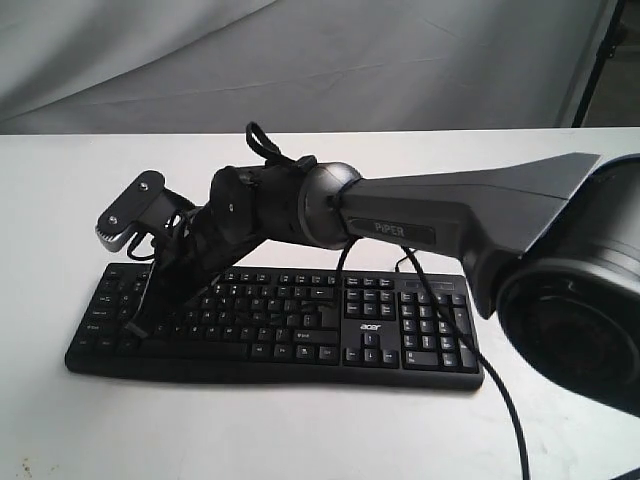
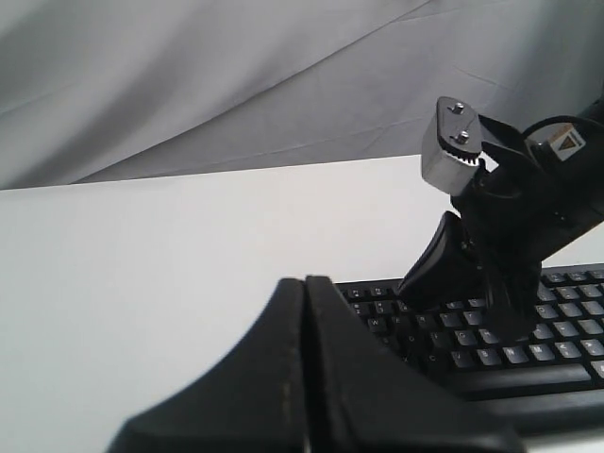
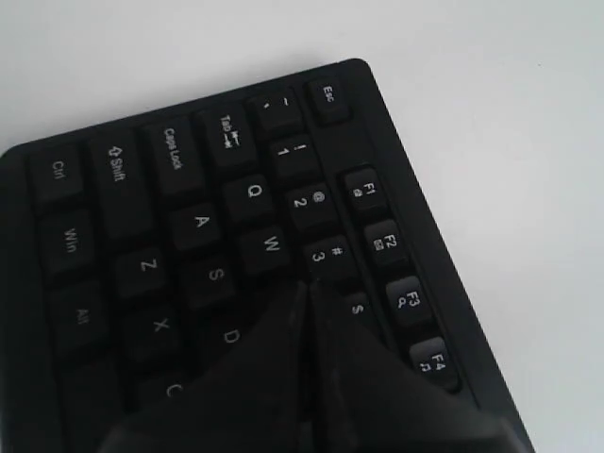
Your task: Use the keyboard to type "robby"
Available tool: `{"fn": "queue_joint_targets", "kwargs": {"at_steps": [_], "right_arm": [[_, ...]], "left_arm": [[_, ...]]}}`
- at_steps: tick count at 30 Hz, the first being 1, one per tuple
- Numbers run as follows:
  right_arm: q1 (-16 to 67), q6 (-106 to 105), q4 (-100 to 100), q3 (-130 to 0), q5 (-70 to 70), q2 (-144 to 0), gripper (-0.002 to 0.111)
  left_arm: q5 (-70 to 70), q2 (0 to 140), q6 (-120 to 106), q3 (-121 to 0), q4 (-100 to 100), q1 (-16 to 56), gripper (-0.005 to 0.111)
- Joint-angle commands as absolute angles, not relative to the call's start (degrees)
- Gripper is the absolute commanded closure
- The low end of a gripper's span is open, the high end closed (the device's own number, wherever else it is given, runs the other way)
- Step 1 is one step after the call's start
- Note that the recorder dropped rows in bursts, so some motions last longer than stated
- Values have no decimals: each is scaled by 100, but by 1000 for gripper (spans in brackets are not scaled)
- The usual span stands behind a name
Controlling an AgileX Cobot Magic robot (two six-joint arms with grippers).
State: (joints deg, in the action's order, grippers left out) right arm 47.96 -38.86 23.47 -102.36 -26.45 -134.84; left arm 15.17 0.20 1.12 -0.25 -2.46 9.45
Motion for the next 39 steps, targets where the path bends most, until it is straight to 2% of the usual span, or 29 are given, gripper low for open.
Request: {"fn": "queue_joint_targets", "kwargs": {"at_steps": [1, 39], "right_arm": [[4796, -3857, 2272, -10274, -2511, -13535, 108], [4807, -3848, 1985, -10106, -2500, -13405, 108]], "left_arm": [[1476, 0, 128, 0, -274, 982, 107], [1476, 0, 128, 0, -274, 982, 107]]}}
